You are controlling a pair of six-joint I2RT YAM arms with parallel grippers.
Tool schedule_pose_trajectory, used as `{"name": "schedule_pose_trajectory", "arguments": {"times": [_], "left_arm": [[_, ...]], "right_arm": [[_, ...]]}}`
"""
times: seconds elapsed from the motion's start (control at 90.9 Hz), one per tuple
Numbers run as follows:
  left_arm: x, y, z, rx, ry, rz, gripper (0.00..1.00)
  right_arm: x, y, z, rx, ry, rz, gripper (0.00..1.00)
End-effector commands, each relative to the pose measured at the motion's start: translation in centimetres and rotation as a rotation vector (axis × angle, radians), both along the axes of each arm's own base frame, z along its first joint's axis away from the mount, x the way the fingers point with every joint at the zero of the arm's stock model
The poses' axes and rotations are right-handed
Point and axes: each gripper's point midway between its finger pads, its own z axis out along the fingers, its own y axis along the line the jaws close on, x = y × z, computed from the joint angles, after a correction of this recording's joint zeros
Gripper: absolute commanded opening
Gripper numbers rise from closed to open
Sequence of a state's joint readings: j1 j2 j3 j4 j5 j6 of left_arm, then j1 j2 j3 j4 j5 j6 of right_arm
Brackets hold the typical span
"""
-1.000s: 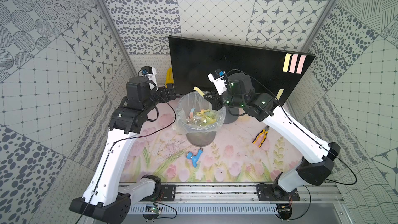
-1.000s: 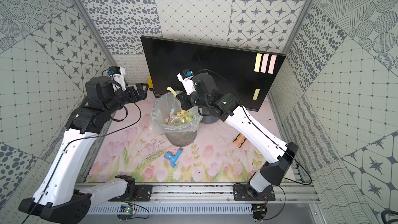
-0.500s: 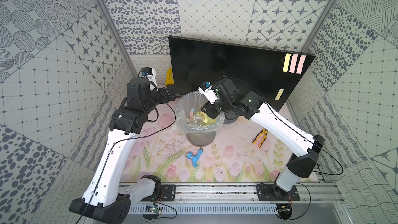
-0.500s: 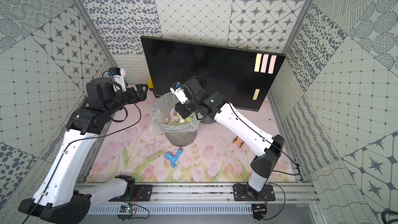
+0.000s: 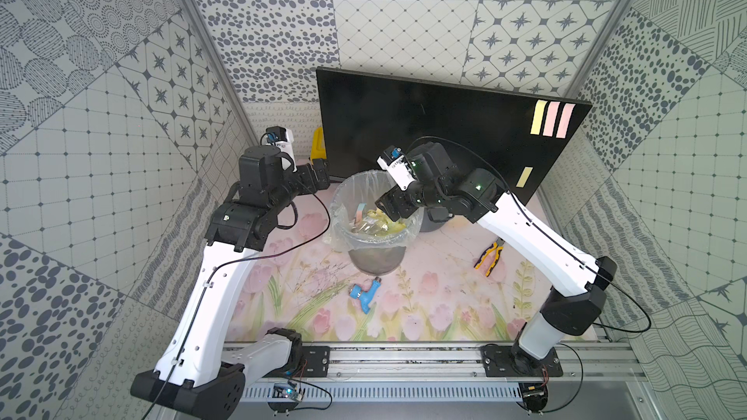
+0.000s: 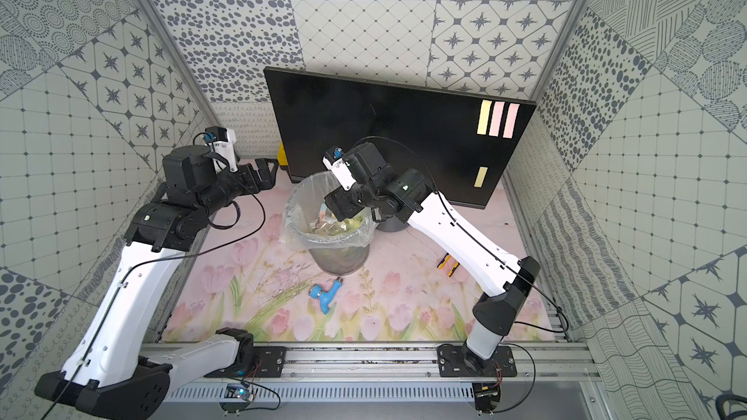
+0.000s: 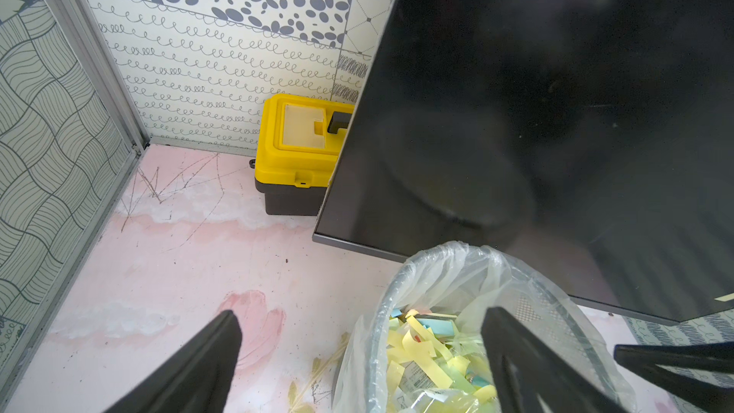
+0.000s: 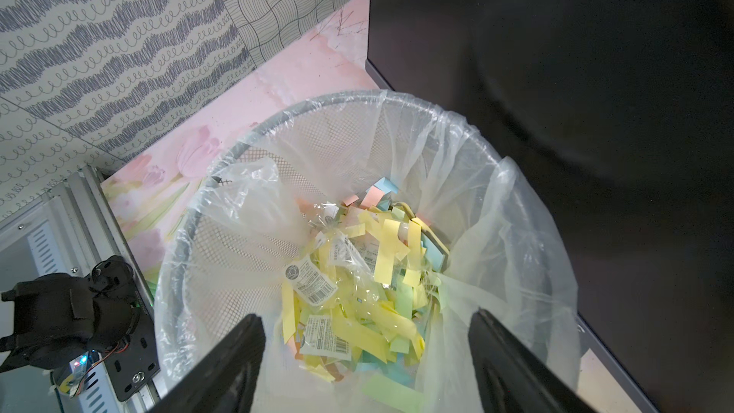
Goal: Remove the sticky note from the monitor
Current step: Place the sticky note in the trash bin, then tear off the sticky note from the monitor.
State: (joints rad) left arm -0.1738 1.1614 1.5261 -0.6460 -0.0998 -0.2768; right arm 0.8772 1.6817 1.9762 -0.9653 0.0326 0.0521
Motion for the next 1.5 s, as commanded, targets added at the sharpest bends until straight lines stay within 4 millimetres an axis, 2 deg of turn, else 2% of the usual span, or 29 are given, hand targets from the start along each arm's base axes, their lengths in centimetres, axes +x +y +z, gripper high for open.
{"name": "schedule_pose_trajectory", "arguments": {"times": [0.0, 0.132, 0.341, 0.451, 0.583, 0.748, 0.869, 0.957, 1.045, 1.222, 1.354, 1.486], "left_arm": [[0.6, -0.3, 0.8, -0.011, -0.037, -0.017, 0.99], [1.1, -0.5, 0.7, -0.025, -0.037, -0.022, 0.99], [1.7, -0.6, 0.6, -0.032, -0.039, -0.016, 0.99], [1.9, -0.7, 0.6, -0.037, -0.04, -0.019, 0.99], [2.1, -0.7, 0.5, -0.038, -0.038, -0.018, 0.99], [2.1, -0.6, 0.5, -0.033, -0.041, -0.011, 0.99], [2.3, -0.5, 0.3, -0.031, -0.039, -0.005, 0.99], [2.4, -0.5, 0.3, -0.03, -0.04, -0.003, 0.99], [2.5, -0.5, 0.2, -0.031, -0.04, -0.004, 0.99], [2.7, -0.6, 0.1, -0.028, -0.035, -0.007, 0.99], [2.9, -0.7, -0.1, -0.027, -0.027, -0.015, 0.99], [3.1, -0.8, -0.2, -0.025, -0.024, -0.017, 0.99]], "right_arm": [[-0.1, -1.3, 5.2, 0.088, -0.098, -0.053, 0.88], [0.5, -4.4, 9.5, 0.12, -0.211, -0.173, 0.91], [-0.3, -10.5, 16.2, 0.253, -0.322, -0.304, 0.91], [-1.1, -14.0, 18.4, 0.318, -0.35, -0.358, 0.91], [-1.9, -18.8, 19.6, 0.379, -0.363, -0.446, 0.91], [-2.9, -24.0, 19.5, 0.423, -0.367, -0.556, 0.91], [-4.0, -27.1, 18.7, 0.439, -0.366, -0.623, 0.93], [-4.3, -28.5, 17.5, 0.445, -0.345, -0.659, 0.94], [-4.0, -30.3, 15.2, 0.456, -0.288, -0.715, 0.95], [-3.7, -33.3, 11.9, 0.523, -0.198, -0.801, 0.94], [-3.3, -35.2, 10.9, 0.68, -0.156, -0.798, 0.95], [-2.4, -37.2, 10.8, 0.896, -0.131, -0.737, 0.93]]}}
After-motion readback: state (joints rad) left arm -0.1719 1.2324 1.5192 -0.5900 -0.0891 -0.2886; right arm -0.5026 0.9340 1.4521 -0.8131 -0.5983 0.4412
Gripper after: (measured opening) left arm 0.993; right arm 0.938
